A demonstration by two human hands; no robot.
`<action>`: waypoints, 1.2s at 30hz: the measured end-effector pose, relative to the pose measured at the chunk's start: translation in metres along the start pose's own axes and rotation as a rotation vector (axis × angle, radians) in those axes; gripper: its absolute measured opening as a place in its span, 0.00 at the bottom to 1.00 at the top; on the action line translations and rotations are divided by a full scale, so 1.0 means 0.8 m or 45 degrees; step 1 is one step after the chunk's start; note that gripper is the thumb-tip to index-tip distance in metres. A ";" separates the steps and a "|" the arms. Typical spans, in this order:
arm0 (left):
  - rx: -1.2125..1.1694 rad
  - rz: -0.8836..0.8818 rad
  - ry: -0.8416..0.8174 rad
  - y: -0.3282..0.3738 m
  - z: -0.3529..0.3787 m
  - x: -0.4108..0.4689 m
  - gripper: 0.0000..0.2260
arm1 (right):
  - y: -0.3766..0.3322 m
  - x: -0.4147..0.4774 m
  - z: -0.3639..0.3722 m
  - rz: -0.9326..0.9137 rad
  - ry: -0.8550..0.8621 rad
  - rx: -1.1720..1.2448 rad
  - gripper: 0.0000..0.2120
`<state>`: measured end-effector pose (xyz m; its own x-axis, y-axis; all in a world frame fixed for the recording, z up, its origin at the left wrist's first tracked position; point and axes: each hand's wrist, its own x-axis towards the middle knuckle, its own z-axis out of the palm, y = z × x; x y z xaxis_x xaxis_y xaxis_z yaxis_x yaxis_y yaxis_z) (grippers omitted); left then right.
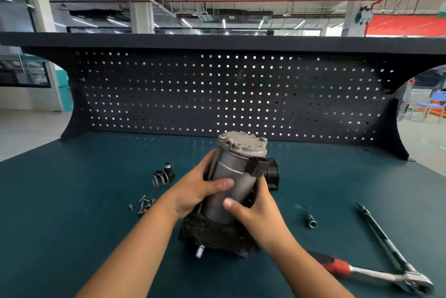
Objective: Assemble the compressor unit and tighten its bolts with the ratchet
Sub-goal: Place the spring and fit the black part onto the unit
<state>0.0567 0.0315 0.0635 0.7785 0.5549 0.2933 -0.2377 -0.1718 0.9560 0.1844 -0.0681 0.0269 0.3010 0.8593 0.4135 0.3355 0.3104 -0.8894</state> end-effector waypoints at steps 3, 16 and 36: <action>-0.001 0.035 -0.049 -0.001 -0.012 -0.007 0.43 | 0.004 0.002 0.013 0.002 0.049 -0.005 0.30; 1.937 -0.775 0.696 -0.100 -0.188 0.034 0.27 | 0.004 0.000 0.017 -0.085 -0.018 -0.051 0.37; 0.373 0.845 0.449 0.124 0.050 -0.006 0.07 | -0.003 0.001 0.016 -0.094 -0.082 -0.006 0.34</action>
<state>0.0527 -0.0205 0.1571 0.2876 0.4781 0.8299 -0.3858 -0.7353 0.5573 0.1726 -0.0633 0.0268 0.2170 0.8587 0.4642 0.3589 0.3721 -0.8560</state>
